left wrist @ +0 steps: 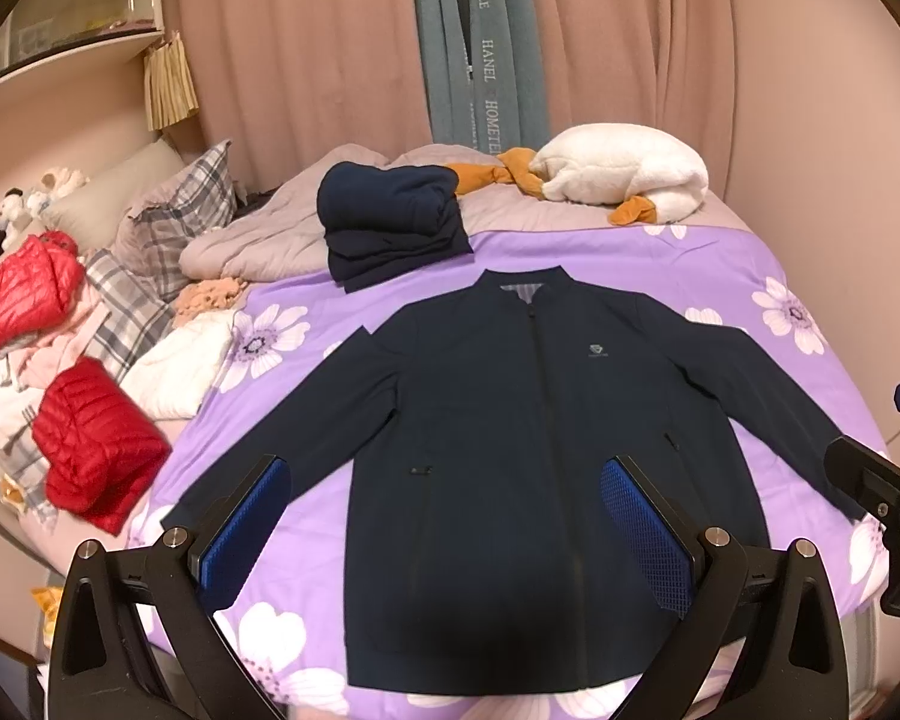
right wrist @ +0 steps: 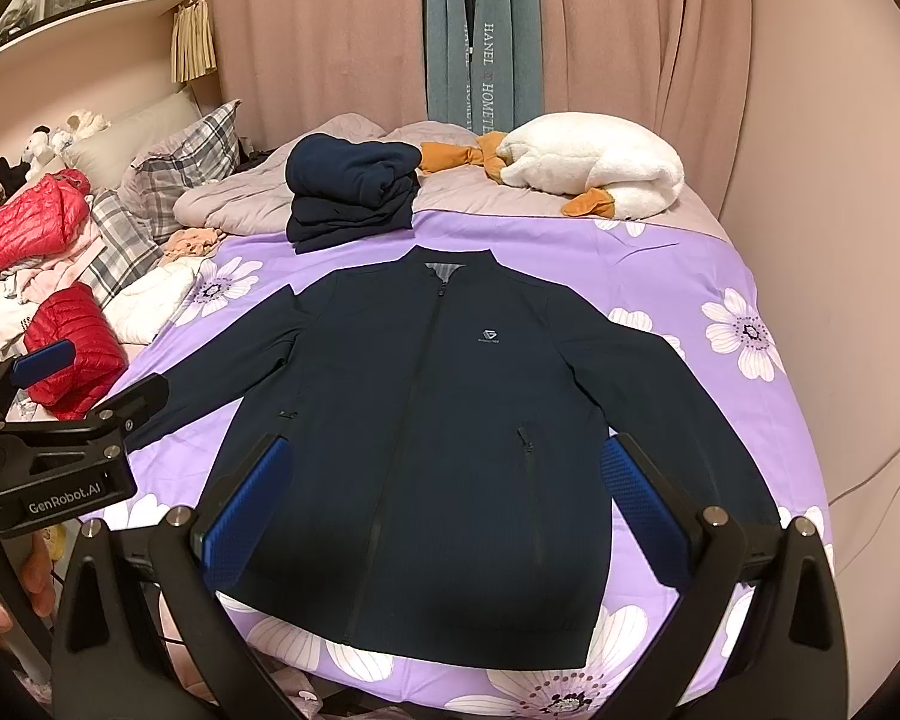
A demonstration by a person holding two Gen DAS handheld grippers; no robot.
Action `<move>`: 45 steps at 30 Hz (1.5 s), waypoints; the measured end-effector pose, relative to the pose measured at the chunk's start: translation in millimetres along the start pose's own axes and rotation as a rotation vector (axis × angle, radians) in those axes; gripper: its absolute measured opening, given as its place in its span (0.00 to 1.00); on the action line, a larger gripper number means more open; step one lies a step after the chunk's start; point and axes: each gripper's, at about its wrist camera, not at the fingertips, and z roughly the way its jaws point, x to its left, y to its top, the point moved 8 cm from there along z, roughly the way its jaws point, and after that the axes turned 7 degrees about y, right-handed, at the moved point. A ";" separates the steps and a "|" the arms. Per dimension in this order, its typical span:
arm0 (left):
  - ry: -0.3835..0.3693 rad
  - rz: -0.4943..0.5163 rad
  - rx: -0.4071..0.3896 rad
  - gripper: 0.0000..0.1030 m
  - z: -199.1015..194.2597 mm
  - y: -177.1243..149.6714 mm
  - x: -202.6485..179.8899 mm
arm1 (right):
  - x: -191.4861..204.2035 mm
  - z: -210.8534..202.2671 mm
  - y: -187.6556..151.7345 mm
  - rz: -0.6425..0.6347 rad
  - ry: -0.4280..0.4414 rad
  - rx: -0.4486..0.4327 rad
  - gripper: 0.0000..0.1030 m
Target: Fold large clothes
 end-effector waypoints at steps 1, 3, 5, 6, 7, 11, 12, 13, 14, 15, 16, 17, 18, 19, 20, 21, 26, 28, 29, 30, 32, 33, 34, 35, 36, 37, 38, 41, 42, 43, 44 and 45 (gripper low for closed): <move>0.000 0.001 0.000 0.99 0.3 0.0 0.0 | 0.2 0.1 0.0 0.001 0.001 0.000 1.00; 0.000 0.003 0.001 0.99 0.2 -0.7 -0.6 | -1.6 0.2 0.4 0.004 0.004 0.001 1.00; 0.001 0.002 0.000 0.99 0.2 -0.6 -0.5 | -1.7 0.3 -0.7 0.007 0.005 0.001 1.00; 0.000 0.002 0.000 0.99 0.2 -0.5 -0.5 | -1.3 0.2 -0.7 0.007 0.005 0.000 1.00; 0.000 0.001 0.000 0.99 0.4 -0.4 -0.4 | -1.0 0.4 -0.7 0.006 0.004 0.000 1.00; 0.003 -0.002 -0.001 0.99 1.1 -0.7 -0.9 | -3.0 0.5 -0.8 0.009 0.009 -0.001 1.00; 0.003 0.000 -0.001 0.99 1.0 -0.8 -0.7 | -2.5 0.5 -1.0 0.009 0.008 -0.002 1.00; 0.004 0.001 -0.002 0.99 0.8 -1.1 -1.2 | -2.3 0.6 -1.0 0.008 0.008 -0.002 1.00; 0.004 0.001 -0.002 0.99 0.5 -1.1 -0.8 | -3.1 0.7 -0.4 0.009 0.009 0.000 1.00; 0.004 0.001 -0.002 0.99 0.5 -1.2 -0.7 | -4.9 1.3 0.2 0.010 0.011 0.002 1.00; 0.004 0.002 -0.002 0.99 0.8 -1.2 -0.9 | -4.0 1.8 -0.2 0.012 0.010 0.003 1.00; 0.003 0.001 -0.003 0.99 0.5 -1.3 -0.6 | -3.3 2.2 -0.5 0.013 0.011 0.005 1.00; 0.003 0.000 -0.003 0.99 0.5 -1.2 -0.8 | -4.8 1.6 -0.7 0.014 0.011 0.005 1.00; 0.003 0.001 -0.004 0.99 0.7 -1.2 -0.8 | -4.1 1.8 -0.9 0.016 0.012 0.005 1.00; 0.004 0.001 -0.003 0.99 0.5 -0.9 -1.1 | -4.0 1.6 -0.8 0.014 0.012 0.003 1.00; 0.004 0.000 -0.002 0.99 0.5 -0.9 -1.1 | -3.7 1.8 -0.6 0.012 0.011 0.003 1.00; 0.004 0.001 -0.004 0.99 0.4 -1.3 -0.3 | -4.9 2.8 -1.7 0.014 0.015 -0.001 1.00; 0.005 0.002 -0.004 0.99 0.8 -1.4 -0.2 | -3.2 3.7 -3.1 0.015 0.017 -0.002 1.00; 0.005 0.002 -0.004 0.99 0.4 -1.3 -0.3 | -4.1 3.7 -3.7 0.016 0.018 -0.001 1.00; 0.004 0.002 -0.004 0.99 0.4 -1.3 -0.3 | -3.7 3.9 -4.3 0.017 0.019 -0.001 1.00; 0.004 0.002 -0.003 0.99 1.0 -1.5 -0.1 | -3.3 3.7 -4.1 0.018 0.019 -0.001 1.00; 0.005 0.002 -0.003 0.99 1.0 -1.6 -0.3 | -3.6 3.1 -4.3 0.019 0.022 0.000 1.00; 0.005 0.003 -0.003 0.99 1.0 -1.8 -0.3 | -2.5 3.4 -5.2 0.020 0.022 0.000 1.00; 0.004 0.003 -0.002 0.99 0.9 -2.0 -0.4 | -3.1 3.3 -4.8 0.019 0.021 0.000 1.00; 0.004 0.003 -0.003 0.99 0.4 -2.0 -0.5 | -2.9 3.4 -4.9 0.019 0.022 0.000 1.00; 0.004 0.004 -0.004 0.99 0.5 -2.1 -0.6 | -3.4 3.3 -4.3 0.019 0.023 0.000 1.00; 0.005 0.004 -0.004 0.99 0.6 -2.2 -0.5 | -3.0 3.5 -4.4 0.019 0.023 0.000 1.00; 0.004 0.003 -0.004 0.99 0.4 -1.9 -1.2 | -3.0 3.7 -4.5 0.020 0.023 0.001 1.00; 0.004 0.003 -0.004 0.99 0.9 -2.0 -1.2 | -3.3 3.6 -4.2 0.020 0.024 0.001 1.00; 0.005 0.003 -0.003 0.99 1.0 -2.0 -1.5 | -2.9 3.6 -4.4 0.020 0.024 0.001 1.00; 0.005 0.003 -0.003 0.99 0.8 -2.2 -1.6 | -3.2 3.6 -4.3 0.019 0.023 0.001 1.00; 0.005 0.003 -0.002 0.99 0.8 -2.4 -1.6 | -3.5 3.7 -4.1 0.020 0.024 0.000 1.00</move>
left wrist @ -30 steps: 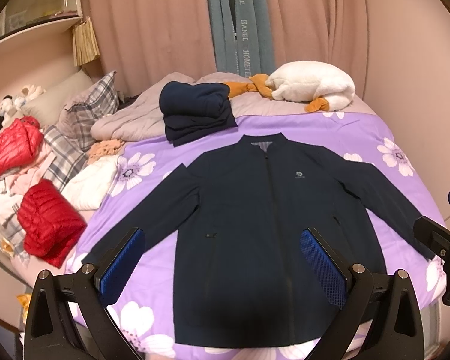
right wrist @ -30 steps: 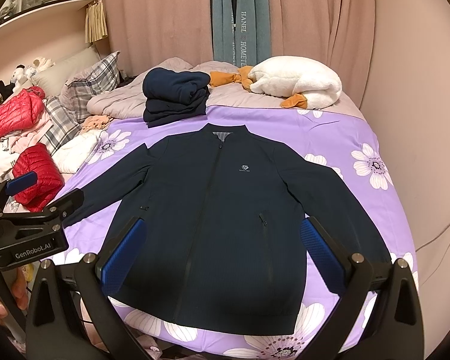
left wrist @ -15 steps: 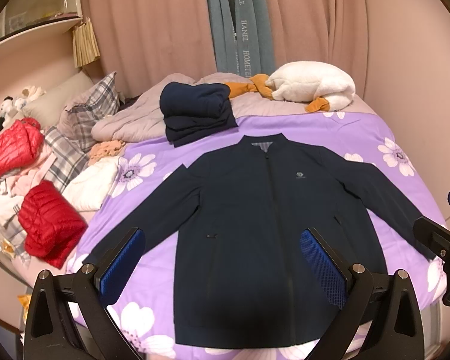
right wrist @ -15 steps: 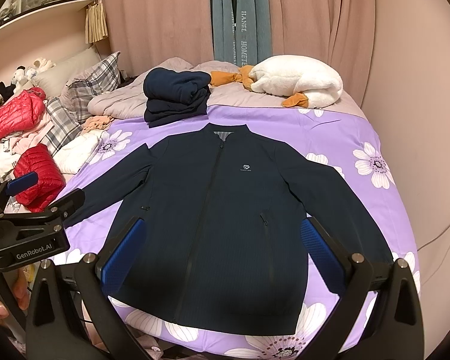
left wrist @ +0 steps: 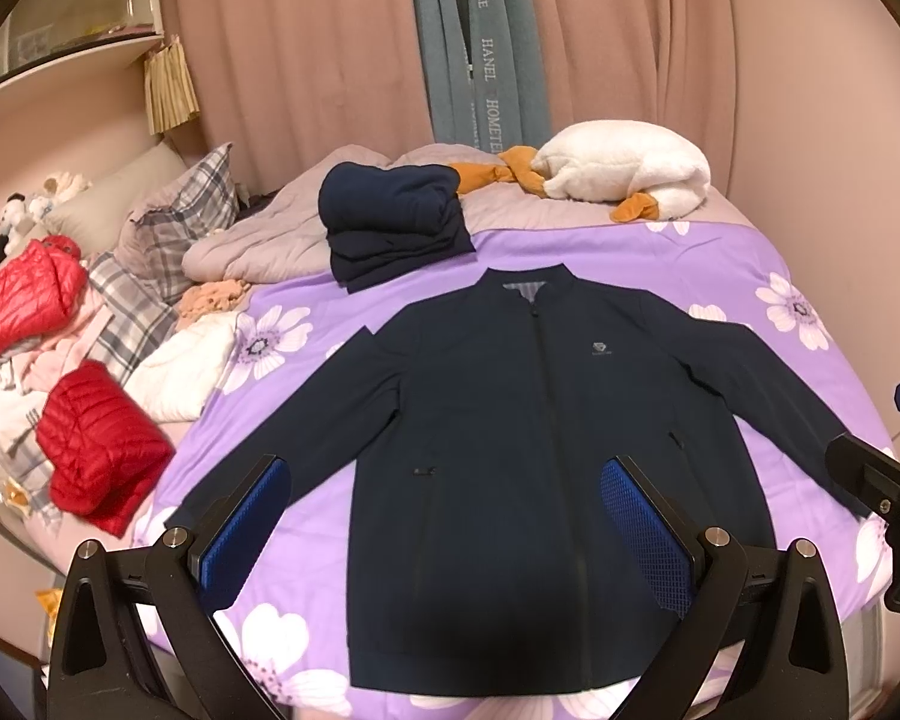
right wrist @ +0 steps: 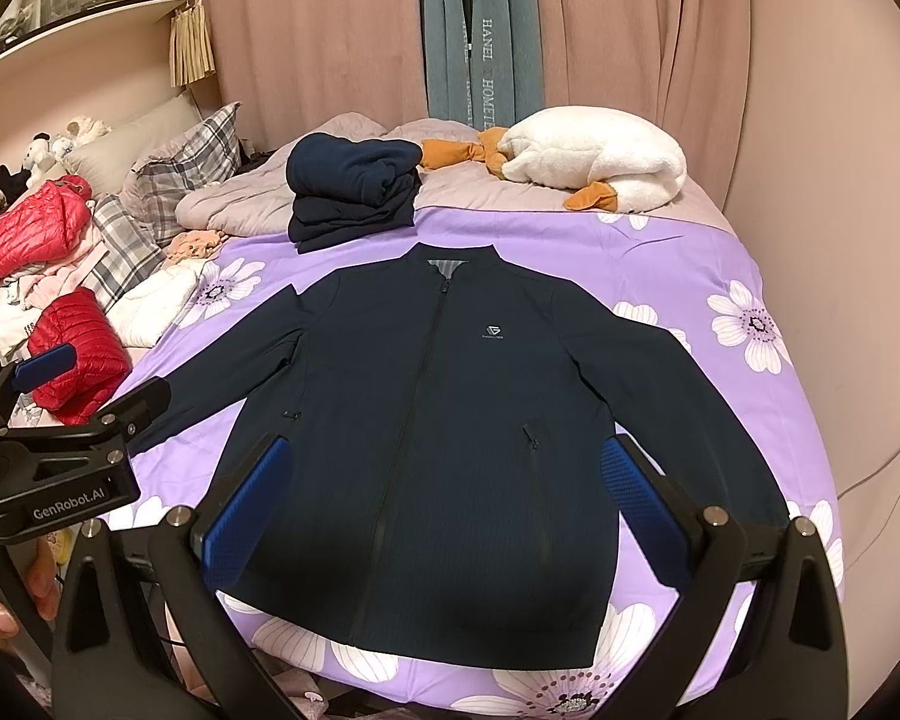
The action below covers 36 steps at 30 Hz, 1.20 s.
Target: Fold large clothes
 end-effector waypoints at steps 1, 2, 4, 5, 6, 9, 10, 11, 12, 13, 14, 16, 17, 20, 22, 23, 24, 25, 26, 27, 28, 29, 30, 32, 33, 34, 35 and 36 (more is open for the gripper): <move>-0.001 0.001 0.001 0.99 0.6 0.2 0.6 | 0.9 0.3 -0.9 0.001 0.000 0.000 1.00; -0.001 0.001 0.002 0.99 1.1 0.1 1.5 | 0.0 0.1 0.2 0.000 0.001 0.001 1.00; -0.001 0.001 0.003 0.99 1.8 -0.3 3.4 | 0.1 0.2 0.2 0.000 0.001 0.001 1.00; -0.002 0.002 0.002 0.99 1.9 -0.3 4.0 | -0.2 0.2 0.4 0.000 0.001 0.001 1.00; -0.004 0.000 0.002 0.99 2.2 -0.4 3.9 | 0.3 0.5 -0.1 0.001 0.002 0.000 1.00; -0.028 -0.011 0.005 0.99 3.9 -2.0 3.1 | 0.5 2.4 -2.3 0.009 0.010 0.002 1.00; -0.044 -0.017 0.011 0.99 6.5 -3.2 3.0 | 0.2 4.4 -4.2 0.016 0.018 0.004 1.00; -0.064 -0.023 0.018 0.99 9.8 -4.5 2.6 | -1.6 6.5 -6.3 0.023 0.027 0.007 1.00; -0.080 -0.028 0.025 0.99 12.8 -4.8 0.4 | -4.1 9.2 -9.2 0.033 0.039 0.011 1.00; -0.097 -0.036 0.037 0.99 17.2 -5.9 -1.0 | -7.7 11.6 -11.5 0.044 0.050 0.014 1.00; -0.104 -0.042 0.045 0.99 20.7 -6.9 -1.2 | -12.0 14.3 -14.9 0.061 0.063 0.017 1.00; -0.094 -0.052 0.050 0.99 29.4 -8.0 1.3 | -22.4 18.7 -21.4 0.108 0.093 0.021 1.00; -0.086 -0.056 0.047 0.99 32.1 -8.2 2.2 | -28.5 21.1 -24.0 0.141 0.108 0.023 1.00; -0.096 -0.071 0.019 0.99 35.7 -7.9 3.6 | -46.2 23.6 -31.7 0.223 0.123 0.015 1.00; -0.156 -0.095 0.003 0.99 39.4 -8.0 2.2 | -57.5 22.5 -36.3 0.267 0.133 -0.006 1.00; -0.199 -0.110 0.004 0.99 41.5 -8.6 0.5 | -63.8 21.1 -39.5 0.293 0.148 -0.026 1.00; -0.263 -0.138 0.008 0.99 45.7 -10.5 0.4 | -71.5 19.3 -42.6 0.324 0.166 -0.051 1.00; -0.312 -0.163 0.013 0.99 49.7 -12.3 0.7 | -80.8 17.4 -46.1 0.359 0.180 -0.078 1.00; -0.346 -0.183 0.016 0.99 52.2 -13.1 -0.1 | -88.3 16.4 -48.7 0.387 0.191 -0.100 1.00; -0.389 -0.208 0.019 0.99 57.5 -15.7 0.1 | -99.7 14.5 -54.5 0.429 0.205 -0.134 1.00; -0.414 -0.224 0.026 0.99 61.9 -16.8 -1.4 | -110.5 13.9 -59.1 0.469 0.214 -0.155 1.00; -0.437 -0.236 0.040 0.99 68.9 -20.3 -2.8 | -125.5 14.5 -68.1 0.531 0.227 -0.180 1.00; -0.457 -0.243 0.055 0.99 75.3 -23.9 -5.2 | -140.6 16.1 -78.6 0.598 0.246 -0.204 1.00; -0.505 -0.247 0.099 0.99 89.1 -32.3 -14.7 | -166.8 18.8 -100.8 0.724 0.267 -0.245 1.00; -0.530 -0.244 0.125 0.99 93.5 -34.7 -21.2 | -182.0 19.7 -115.5 0.789 0.262 -0.270 1.00; -0.570 -0.234 0.181 0.99 104.3 -42.9 -31.5 | -195.6 19.6 -130.4 0.840 0.248 -0.297 1.00; -0.598 -0.230 0.211 0.99 110.4 -49.0 -39.4 | -203.3 19.9 -140.8 0.870 0.234 -0.309 1.00; -0.622 -0.230 0.223 0.99 112.3 -52.5 -44.7 | -214.0 21.8 -155.8 0.909 0.210 -0.311 1.00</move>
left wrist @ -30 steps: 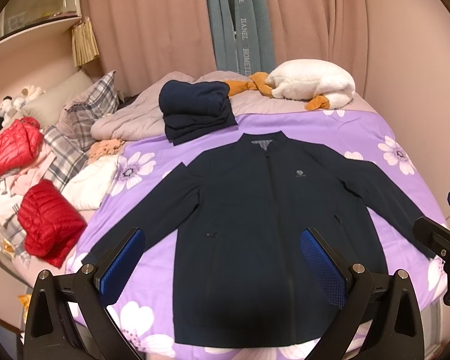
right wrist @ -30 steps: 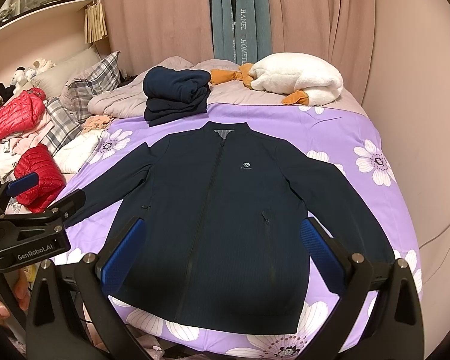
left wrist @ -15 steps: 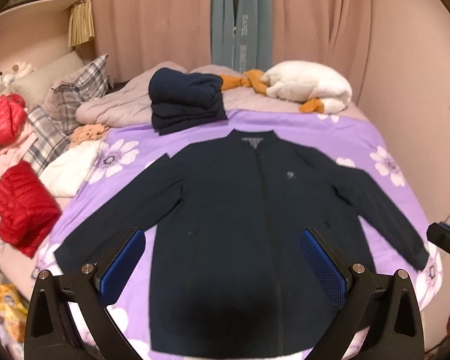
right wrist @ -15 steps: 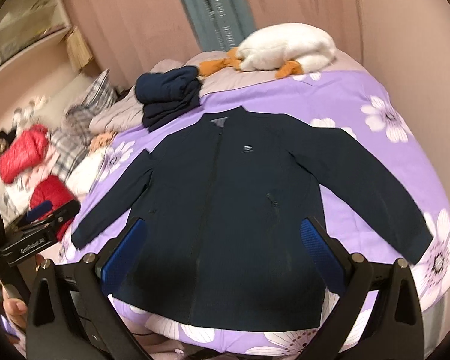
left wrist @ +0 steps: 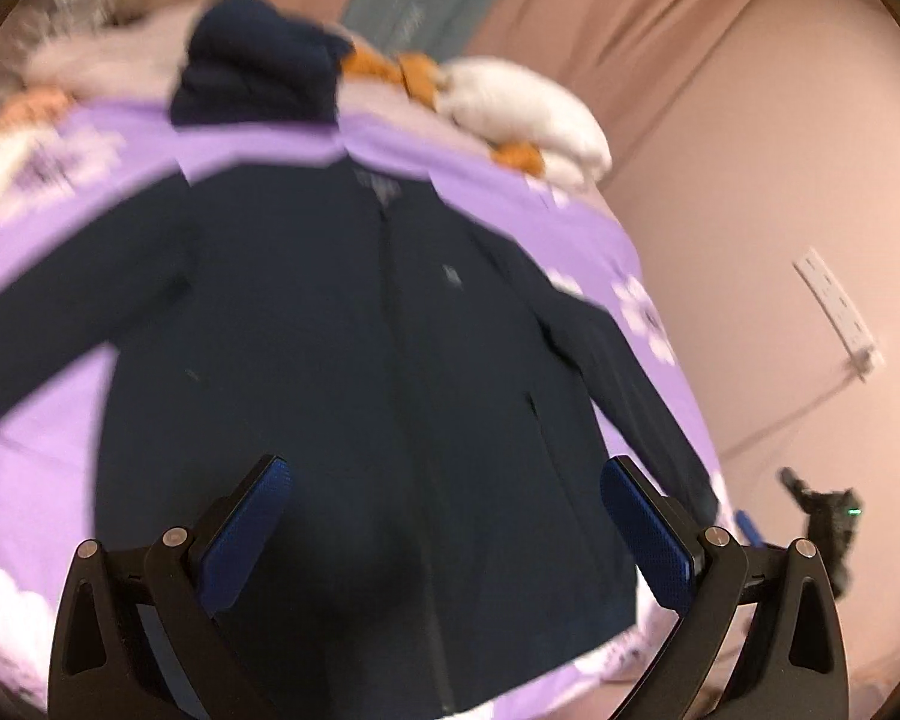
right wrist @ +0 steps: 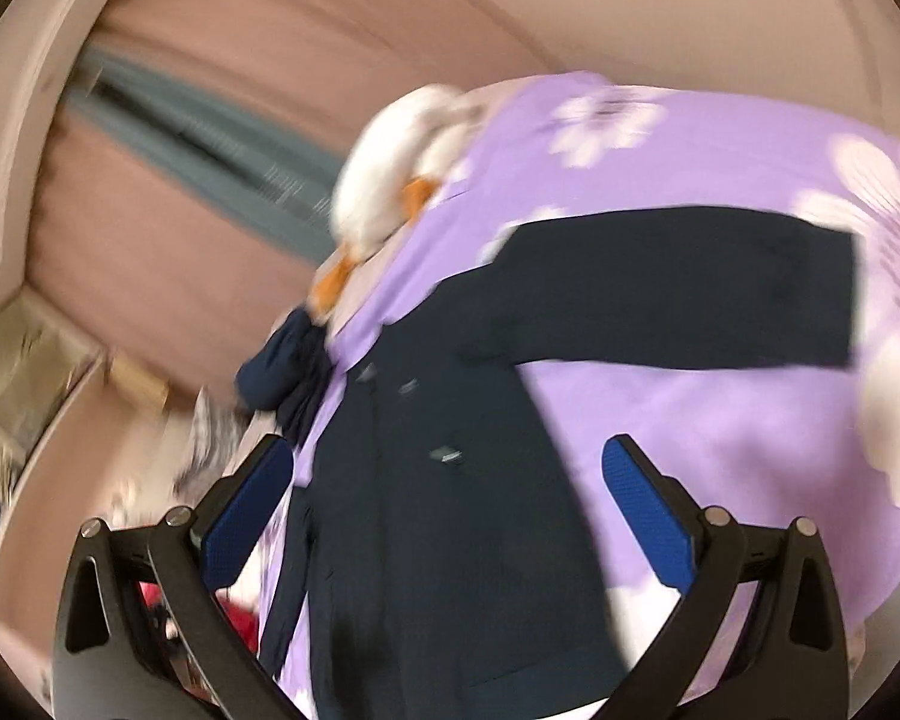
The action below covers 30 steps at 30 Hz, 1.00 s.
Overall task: Fold large clothes
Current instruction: 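Grasp the jacket sleeve cuff with the right gripper and lift it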
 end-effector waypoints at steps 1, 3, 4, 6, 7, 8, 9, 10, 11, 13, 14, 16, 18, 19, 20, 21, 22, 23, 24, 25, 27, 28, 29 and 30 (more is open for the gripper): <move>-0.021 -0.008 0.017 0.99 8.4 -4.8 -1.1 | -17.5 -2.0 -1.0 0.036 -0.027 -0.002 1.00; -0.049 -0.024 0.049 0.99 21.2 -11.3 -4.1 | -41.8 -2.7 -7.0 0.094 -0.063 0.005 1.00; -0.058 -0.035 0.061 0.99 25.7 -12.8 -4.1 | -53.7 -1.5 -8.8 0.124 -0.082 0.012 1.00; -0.074 -0.065 0.082 0.99 34.5 -12.3 -4.3 | -72.4 1.4 -11.4 0.169 -0.108 0.024 1.00; -0.076 -0.072 0.084 0.99 36.2 -11.2 -5.5 | -78.3 4.4 -11.4 0.185 -0.115 0.017 1.00; -0.070 -0.078 0.084 0.99 37.5 -9.7 -4.5 | -84.6 7.0 -10.2 0.186 -0.121 0.010 1.00; -0.059 -0.084 0.084 0.99 38.2 -8.4 -1.9 | -87.8 10.9 -8.4 0.191 -0.133 0.001 1.00; -0.048 -0.090 0.083 0.99 38.9 -6.6 0.1 | -94.4 14.9 -3.9 0.199 -0.138 -0.009 0.99; -0.039 -0.095 0.083 0.99 41.9 -4.4 5.3 | -100.5 20.7 0.0 0.226 -0.140 -0.023 0.98; -0.020 -0.111 0.074 0.99 42.1 0.7 10.0 | -114.8 31.7 8.0 0.264 -0.134 -0.046 0.95; -0.012 -0.115 0.071 0.99 44.4 1.9 14.8 | -123.3 36.1 13.7 0.284 -0.139 -0.075 0.94; 0.005 -0.128 0.063 0.99 44.0 5.8 20.4 | -134.2 39.0 28.6 0.288 -0.160 -0.171 0.93; 0.018 -0.146 0.060 0.99 45.9 10.0 26.1 | -137.0 37.7 41.3 0.280 -0.176 -0.264 0.92; 0.022 -0.158 0.060 0.99 46.1 11.7 29.2 | -141.0 37.7 46.0 0.289 -0.185 -0.297 0.90; 0.027 -0.168 0.059 0.99 46.5 13.4 32.3 | -142.9 36.8 51.9 0.301 -0.195 -0.337 0.87; 0.031 -0.174 0.057 0.99 48.4 15.8 34.6 | -145.0 37.1 55.7 0.305 -0.206 -0.360 0.70; 0.043 -0.181 0.054 0.99 48.6 17.7 38.1 | -149.4 39.2 59.2 0.316 -0.232 -0.366 0.46; 0.050 -0.185 0.053 0.99 49.3 19.4 40.4 | -153.8 43.5 60.0 0.330 -0.258 -0.361 0.36; 0.058 -0.189 0.050 0.99 49.3 20.7 43.2 | -161.1 44.4 62.1 0.353 -0.285 -0.359 0.24; 0.067 -0.192 0.047 0.99 49.7 22.4 45.8 | -166.4 43.9 64.2 0.370 -0.298 -0.361 0.17; 0.082 -0.197 0.042 0.99 50.3 26.2 51.1 | -166.7 41.4 70.0 0.364 -0.302 -0.362 0.13; 0.093 -0.199 0.041 0.99 50.6 28.1 54.7 | -162.9 35.8 78.2 0.336 -0.306 -0.371 0.10; 0.103 -0.204 0.041 0.99 51.2 29.8 59.0 | -158.7 32.4 83.8 0.315 -0.308 -0.377 0.09; 0.107 -0.210 0.043 0.99 52.3 31.9 62.0 | -152.9 29.6 89.9 0.292 -0.313 -0.381 0.08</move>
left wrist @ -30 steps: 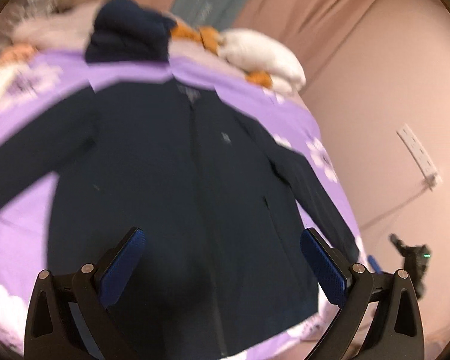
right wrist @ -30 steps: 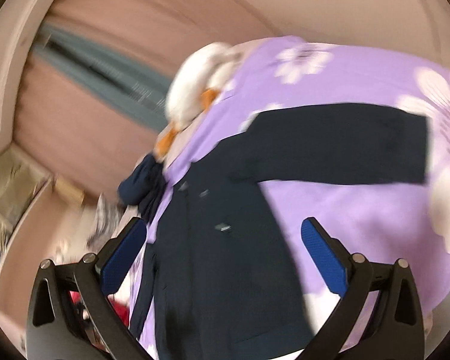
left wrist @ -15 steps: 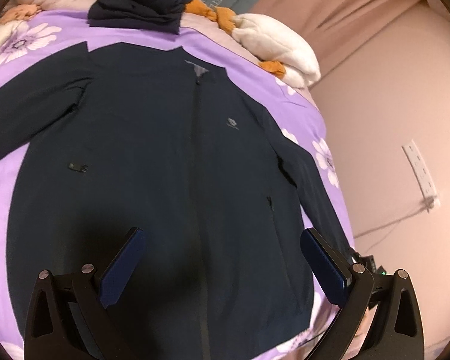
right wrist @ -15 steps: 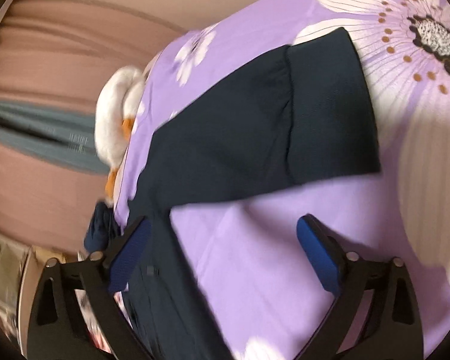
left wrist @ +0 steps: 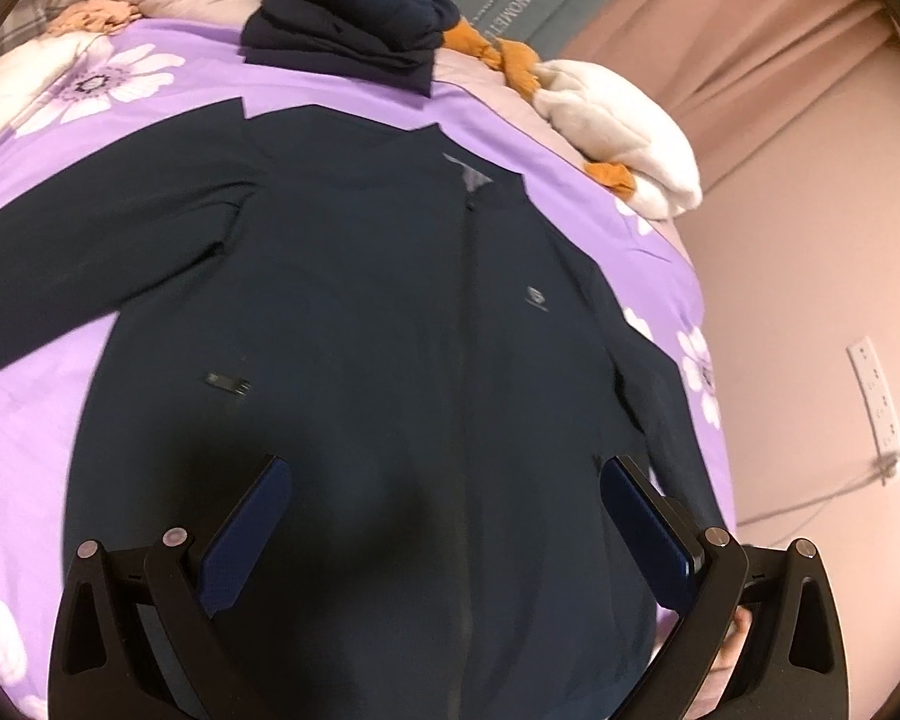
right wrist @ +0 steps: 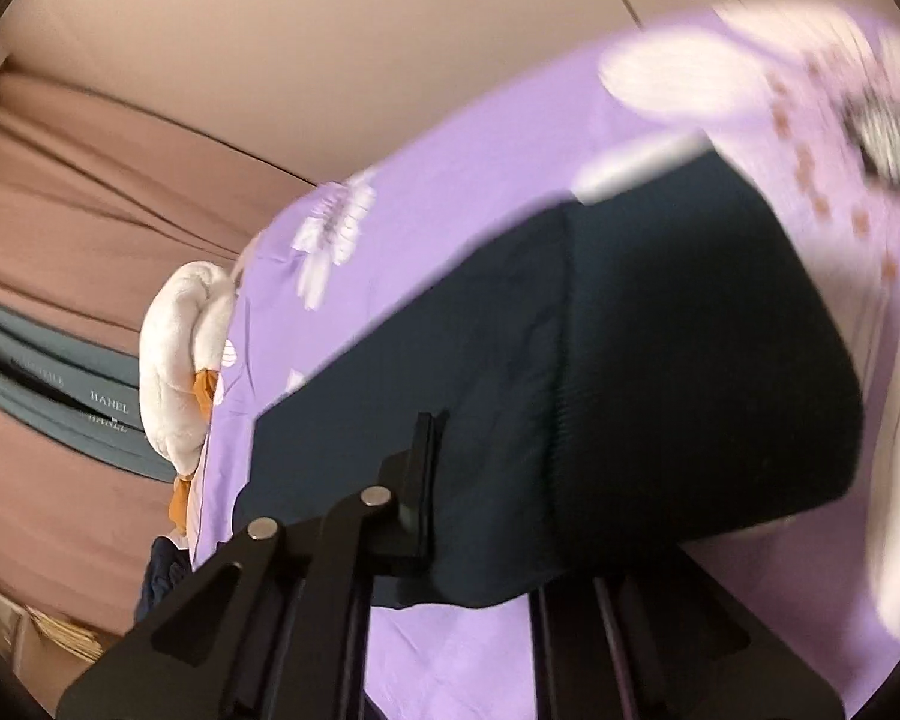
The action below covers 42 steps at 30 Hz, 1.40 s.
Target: Fold large clothes
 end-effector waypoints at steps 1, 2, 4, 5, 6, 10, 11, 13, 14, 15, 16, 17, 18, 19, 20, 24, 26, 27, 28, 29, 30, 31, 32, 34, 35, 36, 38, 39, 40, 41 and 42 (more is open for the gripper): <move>0.009 -0.014 0.005 0.99 1.5 2.7 5.6 | 9.9 -4.7 9.7 -0.026 0.005 -0.009 0.08; 0.014 -0.023 0.010 0.99 2.6 5.0 8.9 | 19.9 -9.3 17.5 -0.049 0.014 -0.017 0.08; 0.042 -0.048 0.016 0.99 4.8 11.2 20.2 | 44.1 -16.7 32.7 -0.103 0.037 -0.026 0.07; 0.060 -0.053 0.011 0.99 4.9 14.7 25.4 | 64.9 -20.7 39.4 -0.144 0.056 -0.030 0.07; 0.079 -0.059 0.001 0.99 4.4 19.1 31.2 | 90.4 -24.2 43.2 -0.203 0.073 -0.031 0.07; 0.092 -0.105 -0.039 0.99 -1.6 35.3 55.4 | 211.2 -23.2 23.8 -0.527 0.117 -0.010 0.07; 0.089 -0.118 -0.047 0.99 -3.1 38.1 60.6 | 235.2 -20.9 10.5 -0.593 0.129 0.002 0.07; 0.085 -0.139 -0.056 0.99 -5.1 43.1 70.9 | 295.4 -15.8 -26.2 -0.779 0.153 0.031 0.07; 0.084 -0.144 -0.058 0.99 -5.7 44.8 73.6 | 316.4 -10.3 -45.5 -0.853 0.158 0.050 0.07; 0.083 -0.150 -0.062 0.99 -6.9 46.2 79.0 | 339.0 -2.3 -70.4 -0.943 0.163 0.071 0.07; 0.085 -0.153 -0.064 0.99 -8.0 47.5 82.6 | 363.1 3.6 -106.9 -1.065 0.169 0.103 0.06; 0.086 -0.156 -0.066 0.99 -9.4 48.5 86.9 | 371.9 6.7 -133.0 -1.130 0.178 0.132 0.06; 0.086 -0.160 -0.067 0.99 -10.1 49.6 91.1 | 384.3 12.7 -170.3 -1.213 0.195 0.186 0.06; 0.088 -0.166 -0.068 0.99 -10.8 50.0 96.0 | 394.0 22.2 -200.9 -1.277 0.205 0.230 0.06; 0.089 -0.171 -0.069 0.99 -11.7 51.4 100.7 | 396.0 28.7 -226.3 -1.328 0.212 0.260 0.06; 0.098 -0.196 -0.065 0.99 -10.8 52.3 117.0 | 377.9 56.3 -344.9 -1.603 0.218 0.390 0.06; 0.103 -0.205 -0.058 0.99 -9.5 51.2 124.9 | 362.0 79.6 -400.0 -1.742 0.195 0.469 0.06; 0.105 -0.206 -0.056 0.99 -9.3 51.8 127.8 | 344.7 89.0 -423.8 -1.800 0.173 0.523 0.05; 0.117 -0.207 -0.053 0.99 -7.9 51.5 130.7 | 338.1 99.0 -440.3 -1.829 0.153 0.560 0.09; 0.124 -0.207 -0.051 0.99 -8.0 51.6 133.9 | 320.7 109.9 -457.2 -1.860 0.120 0.616 0.12; 0.125 -0.207 -0.050 0.99 -7.2 52.5 134.8 | 301.6 116.5 -467.6 -1.890 0.085 0.668 0.22; 0.124 -0.205 -0.047 0.99 -6.0 52.5 135.0 | 285.5 119.8 -472.6 -1.906 0.065 0.711 0.37; 0.122 -0.203 -0.046 0.99 -5.3 53.6 136.5 | 277.9 118.8 -473.2 -1.905 0.061 0.732 0.45; 0.117 -0.191 -0.039 0.99 -1.0 54.3 133.5 | 268.8 117.7 -468.1 -1.911 0.064 0.752 0.65; 0.115 -0.187 -0.034 0.99 1.4 54.7 132.1 | 270.9 116.7 -464.8 -1.919 0.072 0.745 0.68; 0.111 -0.184 -0.030 0.99 3.4 55.5 131.1 | 271.9 112.6 -454.6 -1.920 0.090 0.744 0.71; 0.086 -0.168 -0.019 0.99 11.0 56.5 120.4 | 275.8 103.5 -436.7 -1.858 0.140 0.803 0.75; 0.078 -0.161 -0.015 0.99 12.8 56.6 117.0 | 278.1 97.3 -424.8 -1.797 0.180 0.863 0.76; 0.065 -0.152 -0.009 0.99 17.4 57.6 109.9 | 281.3 91.4 -411.2 -1.721 0.226 0.926 0.76; 0.051 -0.144 -0.003 0.99 22.6 58.8 102.2 | 285.3 87.5 -398.4 -1.660 0.258 0.959 0.76; 0.041 -0.139 0.001 0.99 26.0 60.8 98.4 | 288.9 84.7 -382.3 -1.589 0.291 0.979 0.76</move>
